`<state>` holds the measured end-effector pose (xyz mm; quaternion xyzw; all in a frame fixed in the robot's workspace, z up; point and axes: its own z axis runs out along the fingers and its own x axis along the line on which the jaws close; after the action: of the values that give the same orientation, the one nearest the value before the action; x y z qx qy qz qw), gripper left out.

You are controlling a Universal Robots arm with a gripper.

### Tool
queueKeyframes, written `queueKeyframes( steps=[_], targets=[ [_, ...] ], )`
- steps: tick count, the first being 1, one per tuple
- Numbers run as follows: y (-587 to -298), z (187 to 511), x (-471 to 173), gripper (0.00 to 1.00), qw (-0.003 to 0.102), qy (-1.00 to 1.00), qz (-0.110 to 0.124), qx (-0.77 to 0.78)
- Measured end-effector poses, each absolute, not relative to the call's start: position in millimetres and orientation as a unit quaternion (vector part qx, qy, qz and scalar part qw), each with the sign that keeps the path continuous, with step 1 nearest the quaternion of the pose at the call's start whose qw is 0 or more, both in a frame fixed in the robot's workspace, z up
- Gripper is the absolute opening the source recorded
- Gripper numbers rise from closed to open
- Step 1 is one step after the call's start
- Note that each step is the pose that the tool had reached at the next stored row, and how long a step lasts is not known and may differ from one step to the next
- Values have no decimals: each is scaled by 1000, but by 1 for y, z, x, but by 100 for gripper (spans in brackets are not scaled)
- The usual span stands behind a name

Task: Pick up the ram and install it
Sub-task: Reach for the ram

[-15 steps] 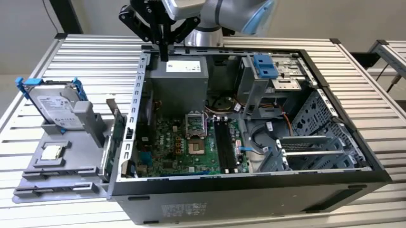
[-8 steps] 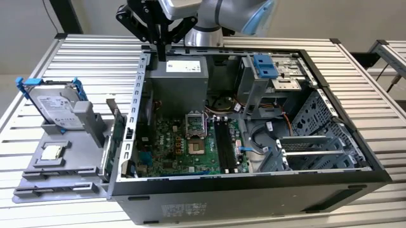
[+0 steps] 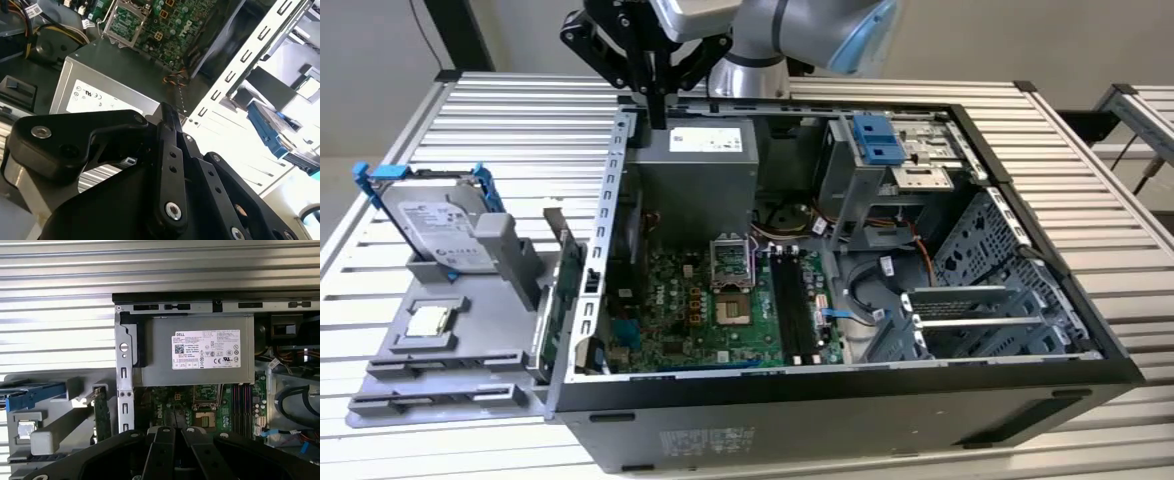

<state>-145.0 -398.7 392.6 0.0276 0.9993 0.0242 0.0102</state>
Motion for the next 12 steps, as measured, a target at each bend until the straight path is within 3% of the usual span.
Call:
queueKeyframes(
  steps=[12],
  targets=[
    [-399,393,-153,0,10,999,24,27]
  ],
)
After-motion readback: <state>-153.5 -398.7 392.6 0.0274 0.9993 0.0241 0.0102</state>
